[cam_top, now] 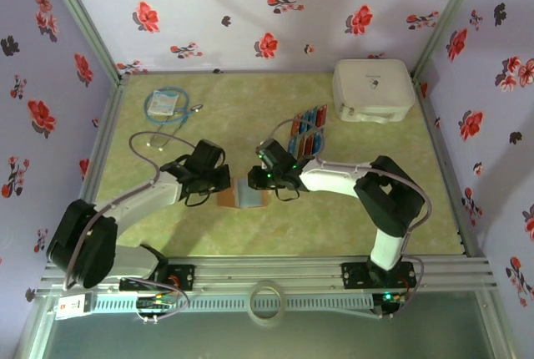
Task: Put the credit cards into the card holder
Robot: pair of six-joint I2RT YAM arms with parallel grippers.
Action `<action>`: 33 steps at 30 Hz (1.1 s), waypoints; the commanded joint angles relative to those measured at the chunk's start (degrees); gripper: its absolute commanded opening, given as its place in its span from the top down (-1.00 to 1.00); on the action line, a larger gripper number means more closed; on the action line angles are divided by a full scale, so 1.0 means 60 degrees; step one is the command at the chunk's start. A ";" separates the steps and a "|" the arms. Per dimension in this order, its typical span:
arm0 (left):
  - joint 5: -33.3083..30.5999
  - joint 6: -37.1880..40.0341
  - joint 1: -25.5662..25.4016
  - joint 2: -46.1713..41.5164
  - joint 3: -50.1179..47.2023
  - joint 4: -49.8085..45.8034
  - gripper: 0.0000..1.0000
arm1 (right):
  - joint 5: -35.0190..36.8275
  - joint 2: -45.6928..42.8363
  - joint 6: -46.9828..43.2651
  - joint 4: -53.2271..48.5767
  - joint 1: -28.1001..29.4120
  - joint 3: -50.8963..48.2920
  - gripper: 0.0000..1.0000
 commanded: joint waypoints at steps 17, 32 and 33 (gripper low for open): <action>-0.0429 0.1041 -0.0099 0.1036 -0.1511 0.2569 0.69 | -0.0024 0.0939 -0.0252 0.0093 -0.0016 0.0351 0.53; -0.0465 0.1474 -0.0099 0.0275 -0.2612 0.4310 0.36 | -0.0621 0.1247 0.0278 0.0849 -0.0002 0.0242 0.53; -0.0468 0.1486 -0.0100 0.0198 -0.2672 0.4371 0.34 | -0.0633 0.1273 0.0310 0.0876 -0.0002 0.0234 0.53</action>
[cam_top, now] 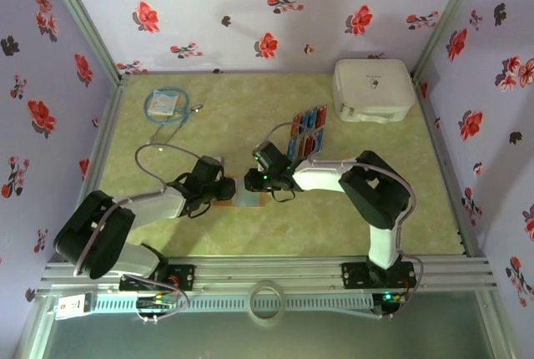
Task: Put the credit cards into the card holder
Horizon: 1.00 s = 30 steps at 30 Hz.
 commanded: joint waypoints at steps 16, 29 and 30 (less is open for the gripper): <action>0.0399 0.1055 -0.0191 -0.0979 -0.0804 0.0983 0.16 | -0.0217 0.0346 0.0488 0.0465 0.0009 -0.0149 0.53; -0.0179 0.2107 -0.0772 -0.0190 -0.0578 0.0547 0.18 | -0.0217 0.0352 0.0594 0.0485 0.0010 -0.0133 0.53; -0.0232 0.2168 -0.0809 -0.0132 -0.0563 0.0532 0.18 | -0.0217 0.0347 0.0595 0.0485 0.0015 -0.0109 0.53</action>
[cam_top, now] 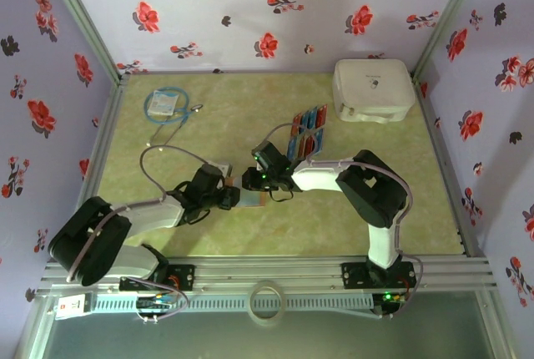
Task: Put the credit cards into the card holder
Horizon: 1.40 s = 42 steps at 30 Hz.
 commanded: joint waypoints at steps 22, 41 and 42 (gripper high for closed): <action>-0.0564 0.0499 -0.0378 0.1069 0.0097 -0.0048 0.38 | 0.0407 -0.1089 -0.0082 -0.0574 -0.0361 -0.0187 0.00; -0.0867 0.0413 -0.0374 0.0060 0.0168 -0.0361 0.03 | -0.1187 -0.0320 0.1177 0.1225 -0.0244 -0.0212 0.02; -0.0935 0.0412 -0.0376 -0.0130 0.0170 -0.0438 0.01 | -0.1291 -0.0252 0.1308 0.1405 -0.0247 -0.0210 0.02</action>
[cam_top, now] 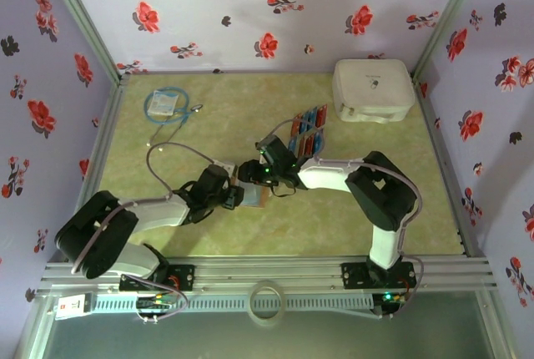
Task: Put the credit cards into the card holder
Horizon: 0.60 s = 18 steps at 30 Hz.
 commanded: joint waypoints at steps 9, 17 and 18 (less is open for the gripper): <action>-0.1082 -0.0204 0.0233 -0.3279 -0.0220 -0.1820 -0.34 | -0.0811 0.0315 0.1158 0.1255 0.0267 0.0261 0.04; -0.1225 -0.0560 0.0890 -0.5036 -0.0218 -0.2631 -0.54 | -0.0672 0.1291 0.1255 0.0941 0.0542 0.1376 0.02; -0.1218 -0.0559 0.0917 -0.5071 -0.0203 -0.2667 -0.55 | -0.0672 0.1429 0.1286 0.0973 0.0557 0.1466 0.03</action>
